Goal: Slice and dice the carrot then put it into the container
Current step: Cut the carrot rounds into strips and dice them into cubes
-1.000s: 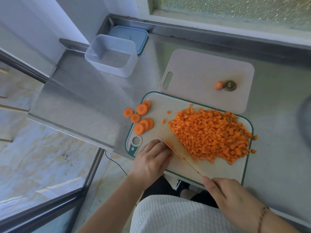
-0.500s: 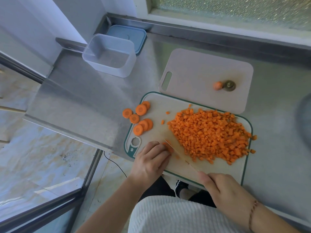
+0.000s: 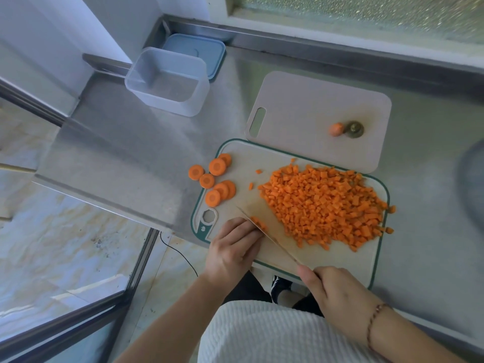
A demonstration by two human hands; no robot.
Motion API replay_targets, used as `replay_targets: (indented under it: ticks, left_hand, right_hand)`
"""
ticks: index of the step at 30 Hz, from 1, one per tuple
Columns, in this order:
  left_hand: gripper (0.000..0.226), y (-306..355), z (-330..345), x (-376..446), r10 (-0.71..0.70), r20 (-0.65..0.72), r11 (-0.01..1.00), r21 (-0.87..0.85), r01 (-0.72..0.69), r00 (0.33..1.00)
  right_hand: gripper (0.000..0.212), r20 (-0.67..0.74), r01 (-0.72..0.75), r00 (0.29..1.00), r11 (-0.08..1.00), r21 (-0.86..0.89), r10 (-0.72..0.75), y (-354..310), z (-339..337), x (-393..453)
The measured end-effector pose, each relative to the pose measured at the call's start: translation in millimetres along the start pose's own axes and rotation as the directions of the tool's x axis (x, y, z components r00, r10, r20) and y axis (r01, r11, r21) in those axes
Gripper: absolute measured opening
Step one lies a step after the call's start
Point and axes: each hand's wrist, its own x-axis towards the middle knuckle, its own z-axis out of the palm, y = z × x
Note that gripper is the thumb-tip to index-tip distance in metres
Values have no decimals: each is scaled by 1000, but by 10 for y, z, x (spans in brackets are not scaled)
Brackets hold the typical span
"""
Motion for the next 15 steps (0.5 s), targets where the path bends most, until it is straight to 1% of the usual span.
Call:
replay_targets:
  ticks: [3,7,15]
  left_hand:
    - [11,14,31,-8,-8,-24,1000,-5,8,1000]
    - [8,32,45,-5,-17,-53,1000,6,17,998]
    - [10,70,9,56,-6,-33,1000,16,6,999]
  right_hand:
    - [63,-32,8,999,1000,-27,-9,47,45,7]
    - [64,-16,-21,1000,1000,-16,21,63,42,34]
    - [68,-20,-34,999,999,17,34,54,-7,48]
